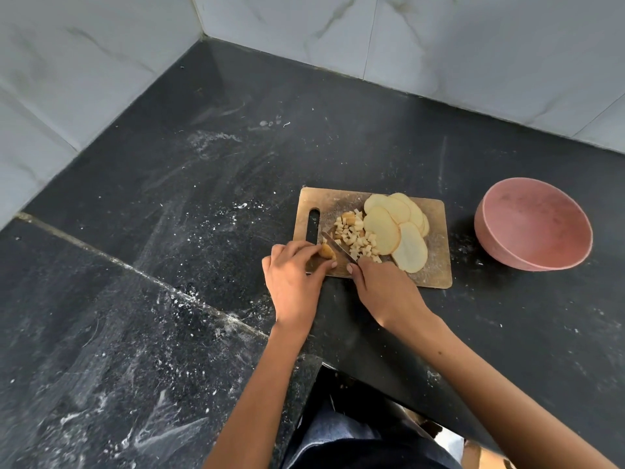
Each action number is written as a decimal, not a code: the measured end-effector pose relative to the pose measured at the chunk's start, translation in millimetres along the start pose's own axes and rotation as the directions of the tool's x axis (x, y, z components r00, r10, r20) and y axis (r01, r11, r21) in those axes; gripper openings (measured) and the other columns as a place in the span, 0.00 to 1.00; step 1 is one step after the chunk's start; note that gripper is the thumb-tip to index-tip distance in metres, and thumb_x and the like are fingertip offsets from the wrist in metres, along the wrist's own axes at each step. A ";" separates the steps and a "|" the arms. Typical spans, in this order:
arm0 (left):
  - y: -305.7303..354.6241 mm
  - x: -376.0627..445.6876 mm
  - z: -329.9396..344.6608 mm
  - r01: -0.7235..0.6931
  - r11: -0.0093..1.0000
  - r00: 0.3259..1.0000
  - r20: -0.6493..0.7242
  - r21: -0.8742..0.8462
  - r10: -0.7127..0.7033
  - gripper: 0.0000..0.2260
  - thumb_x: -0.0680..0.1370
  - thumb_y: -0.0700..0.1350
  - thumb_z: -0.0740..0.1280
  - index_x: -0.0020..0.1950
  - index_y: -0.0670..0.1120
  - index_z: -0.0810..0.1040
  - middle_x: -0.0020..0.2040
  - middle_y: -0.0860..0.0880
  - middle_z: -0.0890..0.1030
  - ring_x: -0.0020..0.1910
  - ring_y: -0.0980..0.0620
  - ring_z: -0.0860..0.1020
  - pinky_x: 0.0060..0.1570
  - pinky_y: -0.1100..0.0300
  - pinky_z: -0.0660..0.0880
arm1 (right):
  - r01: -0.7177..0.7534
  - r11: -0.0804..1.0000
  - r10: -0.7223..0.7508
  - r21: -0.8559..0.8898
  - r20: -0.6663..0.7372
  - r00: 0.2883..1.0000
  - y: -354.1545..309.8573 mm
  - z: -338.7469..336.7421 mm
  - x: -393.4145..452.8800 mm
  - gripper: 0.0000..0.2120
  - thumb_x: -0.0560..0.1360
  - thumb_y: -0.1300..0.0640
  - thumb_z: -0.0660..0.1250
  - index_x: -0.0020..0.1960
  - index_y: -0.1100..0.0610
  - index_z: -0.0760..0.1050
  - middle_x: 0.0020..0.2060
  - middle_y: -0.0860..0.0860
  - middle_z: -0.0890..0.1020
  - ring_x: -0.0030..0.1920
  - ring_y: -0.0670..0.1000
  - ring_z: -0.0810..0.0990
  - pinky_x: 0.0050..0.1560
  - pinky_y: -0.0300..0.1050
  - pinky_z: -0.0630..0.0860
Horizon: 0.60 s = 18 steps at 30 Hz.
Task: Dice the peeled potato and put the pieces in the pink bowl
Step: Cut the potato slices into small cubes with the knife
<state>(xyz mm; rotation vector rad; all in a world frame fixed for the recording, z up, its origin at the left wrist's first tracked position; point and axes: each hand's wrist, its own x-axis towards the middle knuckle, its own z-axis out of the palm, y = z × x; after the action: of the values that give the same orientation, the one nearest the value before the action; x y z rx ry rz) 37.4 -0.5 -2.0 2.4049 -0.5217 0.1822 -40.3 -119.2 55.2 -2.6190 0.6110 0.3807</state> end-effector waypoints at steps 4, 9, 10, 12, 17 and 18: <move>0.8 5.6 -0.3 0.023 0.999 1.000 -0.015 0.029 -0.023 0.12 0.63 0.52 0.80 0.43 0.50 0.85 0.46 0.51 0.78 0.47 0.48 0.73 0.46 0.61 0.61 | -0.057 0.997 0.058 -0.044 0.015 0.998 4.7 1.4 6.3 0.18 0.83 0.49 0.48 0.55 0.59 0.72 0.47 0.56 0.80 0.46 0.57 0.79 0.40 0.46 0.68; 0.0 8.3 -2.0 0.039 0.999 0.999 0.014 0.030 -0.040 0.11 0.63 0.52 0.80 0.42 0.51 0.85 0.45 0.50 0.77 0.48 0.47 0.73 0.47 0.60 0.62 | -0.090 0.996 0.090 0.003 -0.008 0.996 10.1 -0.9 2.1 0.17 0.83 0.48 0.49 0.51 0.57 0.71 0.42 0.55 0.78 0.39 0.54 0.75 0.38 0.46 0.68; -0.1 8.3 -2.3 0.043 0.999 0.999 0.017 0.032 -0.043 0.11 0.63 0.52 0.80 0.42 0.51 0.85 0.45 0.50 0.77 0.48 0.47 0.73 0.47 0.61 0.62 | -0.068 0.998 0.068 0.011 -0.008 0.998 8.6 0.3 -0.3 0.17 0.83 0.47 0.49 0.49 0.57 0.70 0.39 0.54 0.77 0.38 0.54 0.74 0.37 0.47 0.67; 0.6 8.0 -2.8 0.058 0.998 0.998 0.023 0.040 -0.059 0.10 0.63 0.52 0.80 0.40 0.51 0.85 0.44 0.50 0.77 0.48 0.47 0.73 0.47 0.60 0.61 | -0.036 0.998 0.036 0.046 -0.006 0.999 6.1 2.5 -5.1 0.16 0.83 0.48 0.49 0.44 0.55 0.67 0.35 0.51 0.73 0.35 0.53 0.72 0.36 0.47 0.65; 1.8 8.9 -4.3 0.039 0.998 0.997 0.059 0.055 -0.042 0.14 0.64 0.51 0.80 0.48 0.51 0.85 0.45 0.49 0.77 0.47 0.46 0.74 0.47 0.56 0.67 | -0.052 0.985 0.050 0.167 0.019 0.999 8.0 7.0 -12.6 0.16 0.83 0.48 0.50 0.40 0.53 0.66 0.33 0.51 0.74 0.34 0.53 0.73 0.36 0.47 0.64; 1.6 9.6 -4.8 0.016 0.999 0.997 0.075 0.047 -0.019 0.15 0.64 0.50 0.80 0.50 0.51 0.85 0.45 0.49 0.77 0.47 0.45 0.74 0.46 0.55 0.69 | -0.061 0.981 0.056 0.182 0.035 0.998 7.9 8.9 -15.8 0.16 0.83 0.48 0.50 0.39 0.53 0.66 0.33 0.50 0.74 0.34 0.52 0.72 0.36 0.47 0.64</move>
<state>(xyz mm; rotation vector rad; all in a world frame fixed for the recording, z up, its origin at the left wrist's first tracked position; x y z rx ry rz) 45.5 -1.7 5.1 2.4687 -0.5356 0.0974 -59.2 -115.9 50.3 -2.4209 0.6812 0.3627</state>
